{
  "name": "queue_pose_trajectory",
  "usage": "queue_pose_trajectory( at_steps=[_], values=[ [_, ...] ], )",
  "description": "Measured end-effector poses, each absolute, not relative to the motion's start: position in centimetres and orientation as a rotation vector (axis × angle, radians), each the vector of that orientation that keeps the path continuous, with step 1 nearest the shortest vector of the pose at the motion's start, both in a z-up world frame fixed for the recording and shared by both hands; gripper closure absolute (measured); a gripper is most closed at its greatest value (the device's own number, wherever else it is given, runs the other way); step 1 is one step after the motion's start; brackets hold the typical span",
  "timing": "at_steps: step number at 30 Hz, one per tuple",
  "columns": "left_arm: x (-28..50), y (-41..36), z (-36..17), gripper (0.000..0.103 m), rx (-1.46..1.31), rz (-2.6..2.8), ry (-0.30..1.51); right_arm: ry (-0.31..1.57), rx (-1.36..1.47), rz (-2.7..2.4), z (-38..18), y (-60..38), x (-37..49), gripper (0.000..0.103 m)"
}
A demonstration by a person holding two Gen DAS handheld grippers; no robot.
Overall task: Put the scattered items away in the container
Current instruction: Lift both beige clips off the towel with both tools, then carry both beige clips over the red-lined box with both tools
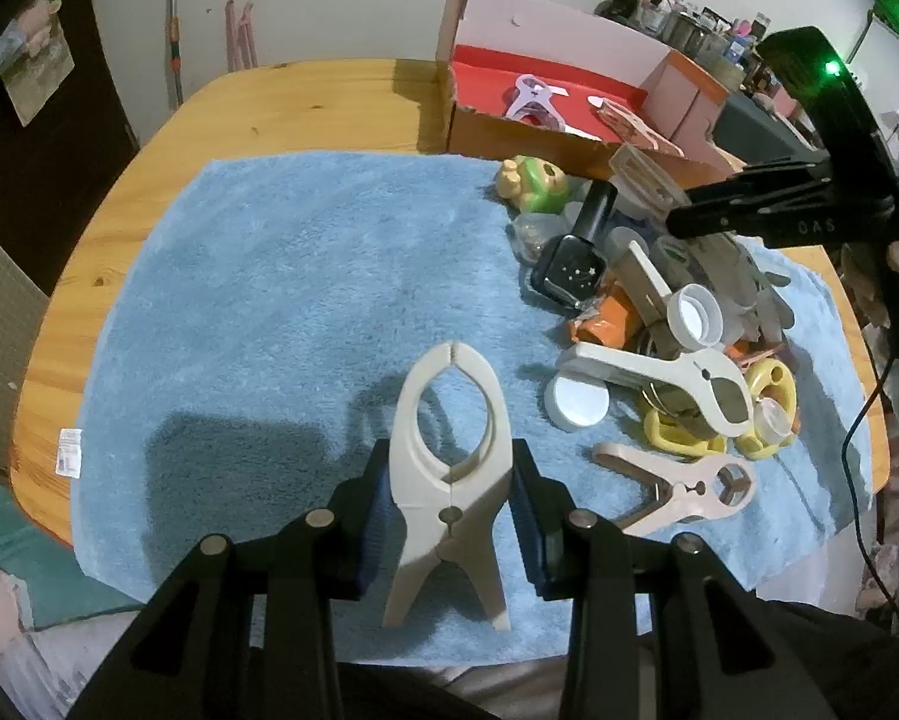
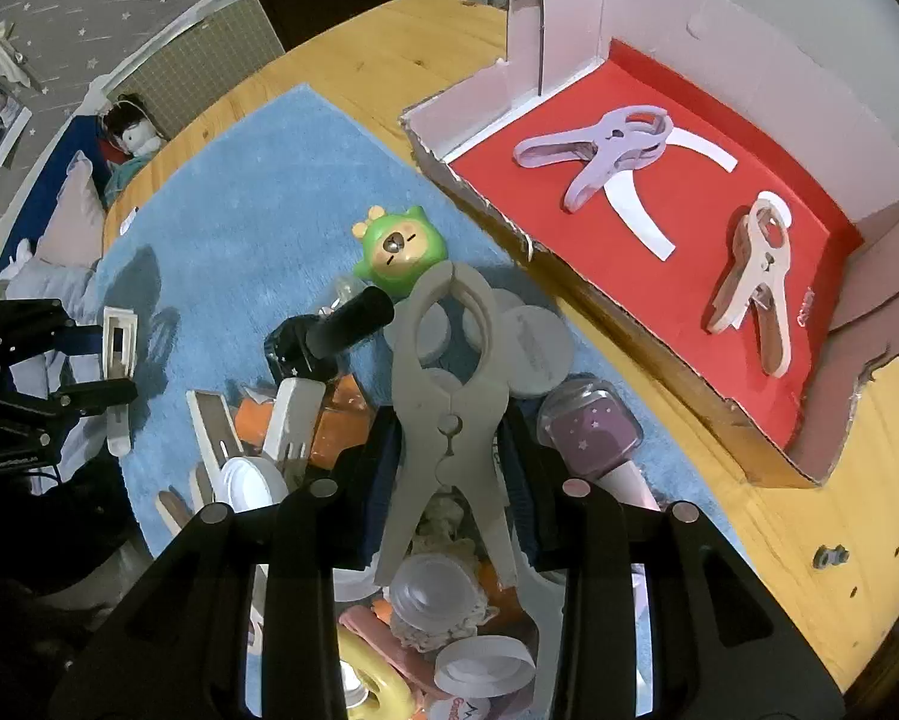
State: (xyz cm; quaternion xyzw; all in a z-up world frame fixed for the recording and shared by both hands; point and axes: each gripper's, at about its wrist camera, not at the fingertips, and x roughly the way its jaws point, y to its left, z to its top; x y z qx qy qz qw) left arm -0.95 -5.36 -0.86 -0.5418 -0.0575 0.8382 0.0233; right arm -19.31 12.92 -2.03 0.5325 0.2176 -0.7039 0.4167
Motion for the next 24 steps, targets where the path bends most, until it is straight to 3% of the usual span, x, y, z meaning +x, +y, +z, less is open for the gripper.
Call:
queue_pose_trajectory(
  at_steps=[24],
  values=[
    [-3.1, -3.9, 3.1, 0.064, -1.547, 2.631, -0.088, 0.443, 1.27, -1.845, 1.2, 13.9, -19.8, 0.072]
  ],
)
